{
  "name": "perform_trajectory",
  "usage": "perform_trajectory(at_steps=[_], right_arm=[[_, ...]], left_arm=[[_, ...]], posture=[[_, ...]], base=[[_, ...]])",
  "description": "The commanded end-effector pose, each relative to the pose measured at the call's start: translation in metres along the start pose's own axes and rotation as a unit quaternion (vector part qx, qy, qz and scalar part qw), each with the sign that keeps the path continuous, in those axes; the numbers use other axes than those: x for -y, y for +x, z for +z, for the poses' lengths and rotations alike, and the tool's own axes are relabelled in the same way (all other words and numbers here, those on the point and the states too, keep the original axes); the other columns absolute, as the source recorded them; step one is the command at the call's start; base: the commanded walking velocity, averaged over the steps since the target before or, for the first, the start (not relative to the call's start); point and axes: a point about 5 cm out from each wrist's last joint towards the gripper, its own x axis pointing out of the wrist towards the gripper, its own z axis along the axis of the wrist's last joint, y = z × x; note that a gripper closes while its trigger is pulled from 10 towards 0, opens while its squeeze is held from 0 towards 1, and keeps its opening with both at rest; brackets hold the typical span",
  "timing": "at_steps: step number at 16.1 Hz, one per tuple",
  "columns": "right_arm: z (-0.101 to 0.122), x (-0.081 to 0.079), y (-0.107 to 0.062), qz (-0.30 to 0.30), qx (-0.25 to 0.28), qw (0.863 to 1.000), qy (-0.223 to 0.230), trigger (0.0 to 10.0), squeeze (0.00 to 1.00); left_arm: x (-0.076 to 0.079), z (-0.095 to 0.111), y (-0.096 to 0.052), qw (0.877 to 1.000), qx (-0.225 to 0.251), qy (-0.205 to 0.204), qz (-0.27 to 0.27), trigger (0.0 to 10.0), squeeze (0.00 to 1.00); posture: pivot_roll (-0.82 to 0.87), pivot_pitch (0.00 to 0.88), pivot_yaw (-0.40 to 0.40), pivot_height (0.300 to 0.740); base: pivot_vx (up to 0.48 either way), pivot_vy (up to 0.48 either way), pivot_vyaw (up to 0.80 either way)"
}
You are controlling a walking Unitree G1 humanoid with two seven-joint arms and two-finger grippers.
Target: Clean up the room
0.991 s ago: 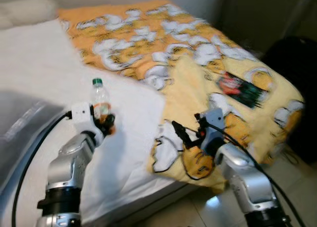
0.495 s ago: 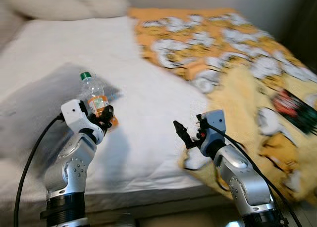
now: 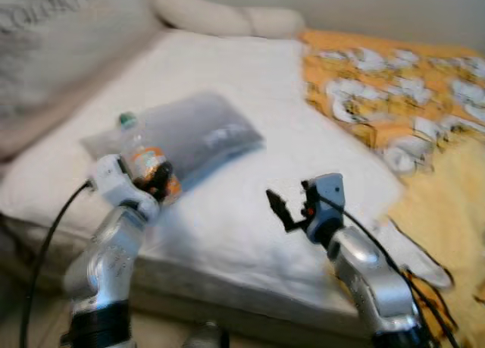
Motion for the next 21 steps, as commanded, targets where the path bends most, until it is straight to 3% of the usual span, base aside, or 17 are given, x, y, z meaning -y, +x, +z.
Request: perform_trajectory(at_steps=[1, 7, 9, 11, 15, 16, 17, 18, 19, 20, 21], right_arm=[[0.001, 0.002, 0.000, -0.005, 0.000, 1.000, -0.003, 10.0, 0.00], [0.001, 0.002, 0.000, -0.002, 0.001, 1.000, -0.003, 10.0, 0.00], [0.001, 0.002, 0.001, -0.003, 0.001, 1.000, -0.003, 10.0, 0.00], [0.001, 0.002, 0.001, -0.003, 0.002, 1.000, -0.003, 10.0, 0.00], [0.001, 0.001, 0.001, -0.004, 0.002, 1.000, -0.001, 10.0, 0.00], [0.001, 0.001, 0.001, -0.004, 0.003, 1.000, 0.000, 10.0, 0.00], [0.001, 0.001, 0.002, -0.004, 0.003, 1.000, 0.000, 10.0, 0.00], [0.002, 0.002, 0.003, -0.013, 0.005, 1.000, 0.001, 10.0, 0.00], [0.003, 0.003, 0.003, -0.017, 0.006, 1.000, 0.002, 10.0, 0.00], [0.003, 0.005, 0.004, -0.027, 0.008, 1.000, 0.004, 10.0, 0.00], [0.004, 0.006, 0.006, -0.039, 0.011, 0.999, 0.014, 10.0, 0.00]], left_arm=[[0.013, 0.006, 0.003, 1.000, 0.008, 0.005, -0.021, 0.0, 0.00], [0.014, 0.005, 0.003, 1.000, 0.007, 0.006, -0.019, 0.0, 0.00], [0.020, 0.001, -0.001, 0.999, -0.008, 0.024, -0.045, 0.0, 0.00], [0.016, -0.003, -0.002, 0.998, -0.021, 0.057, -0.023, 0.0, 0.00], [0.014, -0.004, -0.001, 0.996, -0.029, 0.082, -0.014, 0.0, 0.00], [0.016, 0.000, -0.001, 0.996, -0.017, 0.089, -0.021, 1.3, 0.00], [0.018, 0.001, -0.001, 0.995, -0.011, 0.093, -0.027, 1.3, 0.00], [0.020, 0.009, 0.000, 0.987, 0.014, 0.155, -0.025, 6.0, 0.00], [0.020, 0.012, 0.000, 0.982, 0.024, 0.188, -0.023, 6.0, 0.00], [0.020, 0.015, 0.001, 0.972, 0.033, 0.233, -0.023, 5.1, 0.00], [0.020, 0.017, 0.002, 0.955, 0.039, 0.294, -0.023, 9.8, 0.00]], posture=[[0.01, 0.000, 0.002, 0.740], [0.01, 0.000, 0.002, 0.740], [0.01, 0.000, 0.003, 0.740], [0.00, 0.000, 0.008, 0.740], [0.01, 0.000, 0.008, 0.740], [0.01, 0.000, 0.009, 0.740], [0.01, 0.000, 0.009, 0.740], [0.01, 0.000, 0.014, 0.740], [0.01, 0.000, 0.015, 0.740], [0.01, 0.000, 0.018, 0.740], [0.02, 0.000, 0.018, 0.740]], base=[[0.000, 0.000, 0.80], [0.000, 0.000, 0.80], [0.000, 0.000, 0.80], [0.000, 0.000, 0.80], [0.000, 0.000, 0.80], [0.000, 0.000, 0.80], [0.000, 0.000, 0.80], [0.000, 0.000, 0.80], [0.000, 0.000, 0.80], [0.000, 0.000, 0.80], [0.000, 0.000, 0.80]])
